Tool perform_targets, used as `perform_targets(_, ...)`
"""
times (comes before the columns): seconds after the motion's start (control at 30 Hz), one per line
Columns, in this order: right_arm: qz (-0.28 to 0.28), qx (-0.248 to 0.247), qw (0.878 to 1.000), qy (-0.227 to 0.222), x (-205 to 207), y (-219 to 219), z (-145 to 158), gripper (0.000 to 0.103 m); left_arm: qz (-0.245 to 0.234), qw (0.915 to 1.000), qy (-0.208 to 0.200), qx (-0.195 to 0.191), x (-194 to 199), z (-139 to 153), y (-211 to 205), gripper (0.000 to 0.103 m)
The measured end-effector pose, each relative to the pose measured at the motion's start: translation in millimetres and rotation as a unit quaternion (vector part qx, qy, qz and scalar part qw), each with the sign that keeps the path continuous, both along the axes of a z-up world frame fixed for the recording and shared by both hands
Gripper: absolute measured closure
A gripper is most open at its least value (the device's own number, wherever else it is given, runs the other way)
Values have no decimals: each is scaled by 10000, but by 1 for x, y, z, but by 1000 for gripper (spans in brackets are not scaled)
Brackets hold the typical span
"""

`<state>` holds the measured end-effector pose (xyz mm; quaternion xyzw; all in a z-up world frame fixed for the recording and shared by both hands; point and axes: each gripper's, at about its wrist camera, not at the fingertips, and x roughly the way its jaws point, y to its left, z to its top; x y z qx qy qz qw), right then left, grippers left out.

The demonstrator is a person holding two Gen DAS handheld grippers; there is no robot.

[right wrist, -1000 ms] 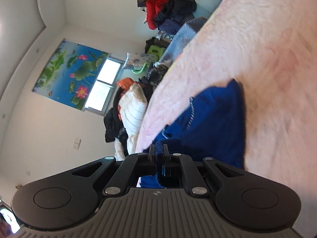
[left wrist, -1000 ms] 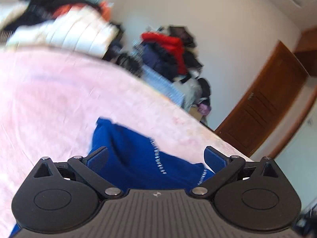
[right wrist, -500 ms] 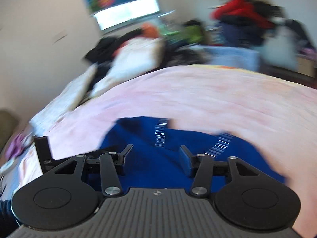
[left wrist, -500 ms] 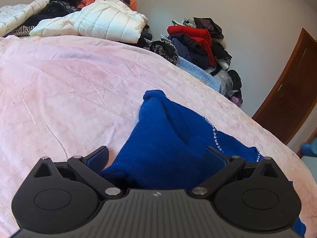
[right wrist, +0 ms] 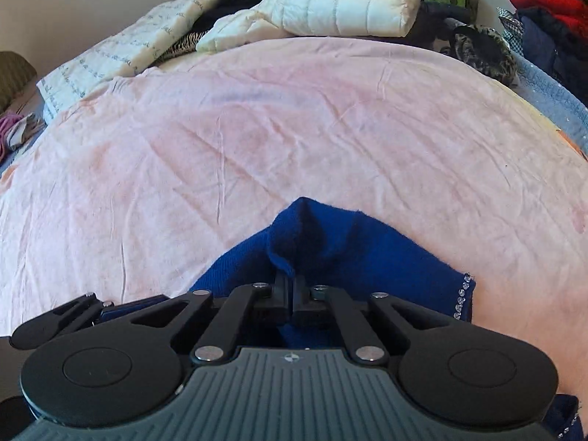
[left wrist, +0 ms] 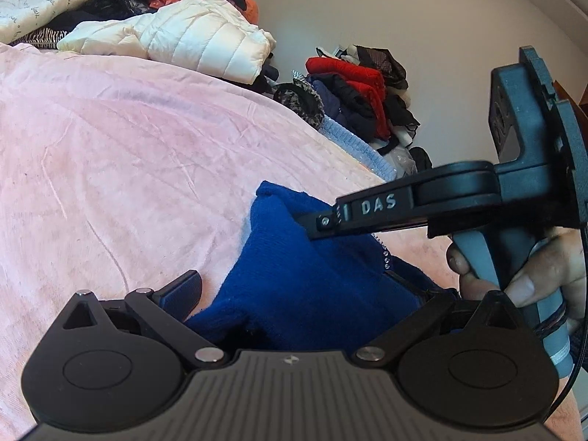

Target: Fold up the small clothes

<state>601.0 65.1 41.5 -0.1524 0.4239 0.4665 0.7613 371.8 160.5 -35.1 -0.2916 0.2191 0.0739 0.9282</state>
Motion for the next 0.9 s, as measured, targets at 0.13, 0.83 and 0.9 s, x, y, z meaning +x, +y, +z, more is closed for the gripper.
perform_targets(0.13, -832, 508, 9952, 33, 27, -32, 14, 99, 4, 10000, -26, -47, 0, 0, 1, 0)
perform_targets(0.83, 660, -1170, 9818, -1341, -7, 47, -14, 75, 7, 10000, -35, -45, -1, -1, 0, 0)
perform_targets(0.9, 570, -1068, 9839, -1311, -6, 50, -17, 88, 7, 10000, -38, -53, -1, -1, -1, 0)
